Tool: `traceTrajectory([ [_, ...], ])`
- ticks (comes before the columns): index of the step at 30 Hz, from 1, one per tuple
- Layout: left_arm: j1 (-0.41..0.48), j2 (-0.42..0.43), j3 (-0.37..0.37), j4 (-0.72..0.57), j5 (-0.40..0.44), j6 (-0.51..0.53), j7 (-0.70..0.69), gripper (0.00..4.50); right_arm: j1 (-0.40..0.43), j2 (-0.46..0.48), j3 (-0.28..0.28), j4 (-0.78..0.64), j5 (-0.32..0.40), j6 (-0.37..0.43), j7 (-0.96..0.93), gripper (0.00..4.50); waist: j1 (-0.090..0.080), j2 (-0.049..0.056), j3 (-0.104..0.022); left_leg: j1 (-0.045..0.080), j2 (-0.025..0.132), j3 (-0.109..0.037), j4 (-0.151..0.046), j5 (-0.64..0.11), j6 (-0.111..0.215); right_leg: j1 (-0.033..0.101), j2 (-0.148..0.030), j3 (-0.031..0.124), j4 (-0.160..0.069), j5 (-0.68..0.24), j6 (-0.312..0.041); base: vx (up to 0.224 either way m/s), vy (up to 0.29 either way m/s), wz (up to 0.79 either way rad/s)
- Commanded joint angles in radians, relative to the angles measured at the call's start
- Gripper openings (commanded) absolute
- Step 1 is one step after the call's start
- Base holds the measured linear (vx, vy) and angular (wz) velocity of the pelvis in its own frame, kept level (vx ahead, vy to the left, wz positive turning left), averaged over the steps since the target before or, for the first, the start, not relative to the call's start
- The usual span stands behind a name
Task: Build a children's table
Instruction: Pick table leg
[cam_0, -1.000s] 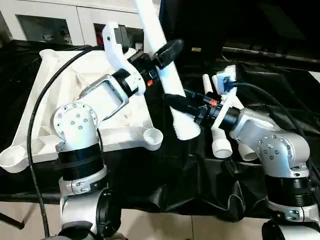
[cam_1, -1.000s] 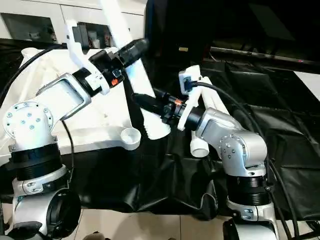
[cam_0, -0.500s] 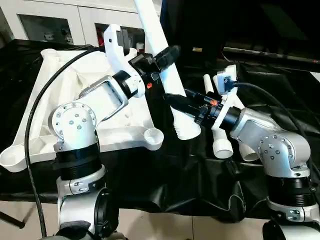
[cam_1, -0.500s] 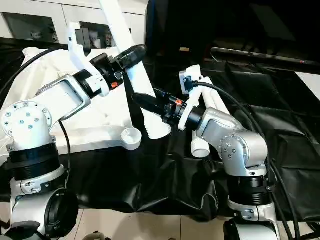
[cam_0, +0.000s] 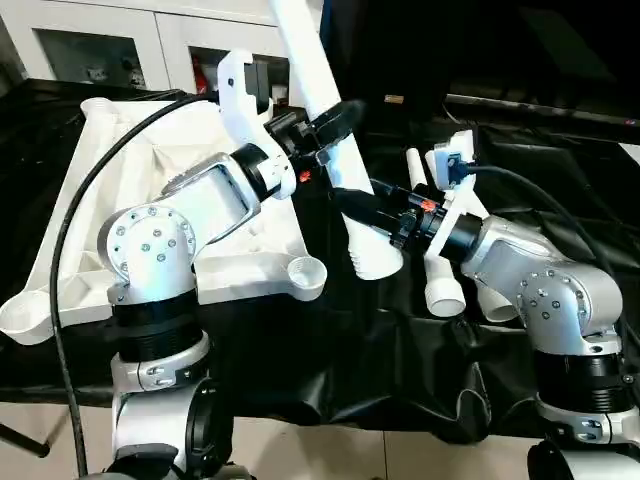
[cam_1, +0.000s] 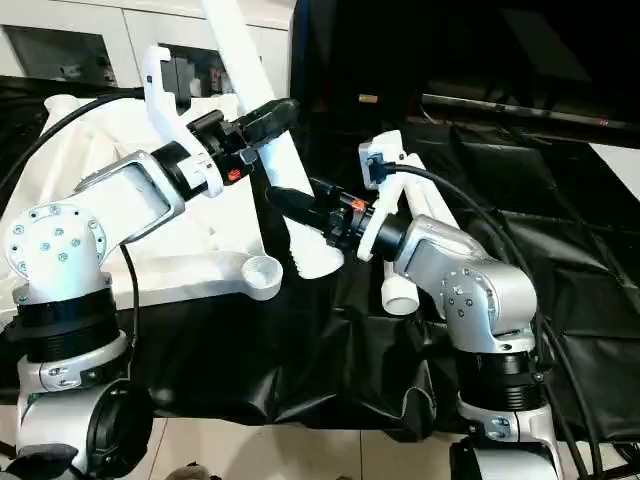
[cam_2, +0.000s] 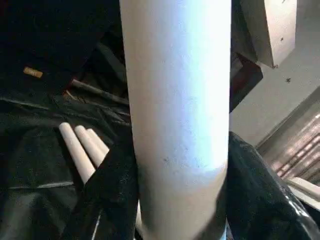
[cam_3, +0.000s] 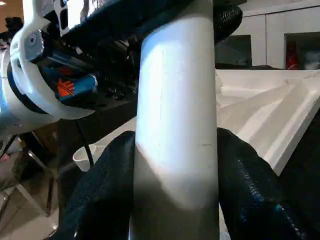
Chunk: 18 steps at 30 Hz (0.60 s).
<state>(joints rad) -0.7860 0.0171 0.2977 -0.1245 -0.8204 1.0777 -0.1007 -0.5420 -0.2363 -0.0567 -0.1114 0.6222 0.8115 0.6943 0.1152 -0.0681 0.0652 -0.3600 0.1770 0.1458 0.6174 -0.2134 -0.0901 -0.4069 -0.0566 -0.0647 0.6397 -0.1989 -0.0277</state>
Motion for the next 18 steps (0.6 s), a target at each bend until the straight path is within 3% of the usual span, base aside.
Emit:
traceTrajectory([
  [1, 0.009, 0.002, -0.008, 0.007, 0.019, -0.024, 0.027, 1.96, -0.004, -0.015, 0.016, -0.043, -0.021, -0.042, 0.001, 2.25, 0.003, 0.016, -0.071, -0.004, 0.041, -0.008, -0.071, -0.016, 0.002, 0.072, -0.079, 0.053, -0.076, -0.074, -0.156, 0.000, 0.000, 0.00],
  [8, 0.014, 0.003, -0.019, -0.001, 0.020, -0.053, -0.009, 1.90, -0.009, -0.008, 0.016, -0.043, 0.008, -0.007, 0.000, 2.86, 0.001, 0.013, -0.071, -0.004, 0.040, -0.007, -0.071, -0.017, 0.007, 0.073, -0.078, 0.054, -0.076, -0.080, -0.149, 0.000, 0.000, 0.00],
  [10, 0.034, 0.053, -0.064, -0.035, -0.002, -0.044, -0.118, 1.90, -0.012, -0.022, 0.027, -0.050, 0.013, 0.017, 0.006, 3.06, 0.001, 0.008, -0.069, -0.003, 0.039, -0.007, -0.073, -0.017, 0.010, 0.071, -0.078, 0.055, -0.076, -0.096, -0.143, 0.000, 0.000, 0.00],
  [13, 0.048, 0.106, -0.092, -0.063, -0.031, -0.021, -0.211, 1.89, -0.017, -0.033, 0.022, -0.046, 0.030, 0.034, 0.022, 3.08, -0.001, 0.012, -0.070, 0.000, 0.041, -0.006, -0.073, -0.010, 0.003, 0.067, -0.077, 0.055, -0.073, -0.091, -0.142, 0.000, 0.000, 0.00],
  [15, 0.055, 0.164, -0.104, -0.076, -0.053, -0.012, -0.290, 1.89, -0.026, -0.047, 0.004, -0.039, 0.065, 0.055, 0.048, 3.08, -0.002, 0.006, -0.068, -0.001, 0.040, -0.005, -0.075, -0.014, 0.004, 0.068, -0.077, 0.054, -0.075, -0.094, -0.146, 0.000, 0.000, 0.00],
  [16, 0.059, 0.217, -0.120, -0.080, -0.057, -0.009, -0.354, 1.89, -0.032, -0.063, -0.007, -0.039, 0.097, 0.074, 0.079, 3.08, -0.001, 0.006, -0.069, 0.001, 0.040, -0.004, -0.075, -0.019, 0.004, 0.068, -0.078, 0.055, -0.072, -0.100, -0.147, 0.000, 0.000, 0.00],
  [18, 0.061, 0.239, -0.129, -0.080, -0.054, -0.011, -0.379, 1.89, -0.032, -0.071, -0.007, -0.040, 0.107, 0.079, 0.094, 3.08, -0.001, 0.011, -0.067, 0.003, 0.040, -0.004, -0.076, -0.030, 0.001, 0.066, -0.076, 0.055, -0.073, -0.114, -0.142, 0.000, 0.000, 0.00],
])
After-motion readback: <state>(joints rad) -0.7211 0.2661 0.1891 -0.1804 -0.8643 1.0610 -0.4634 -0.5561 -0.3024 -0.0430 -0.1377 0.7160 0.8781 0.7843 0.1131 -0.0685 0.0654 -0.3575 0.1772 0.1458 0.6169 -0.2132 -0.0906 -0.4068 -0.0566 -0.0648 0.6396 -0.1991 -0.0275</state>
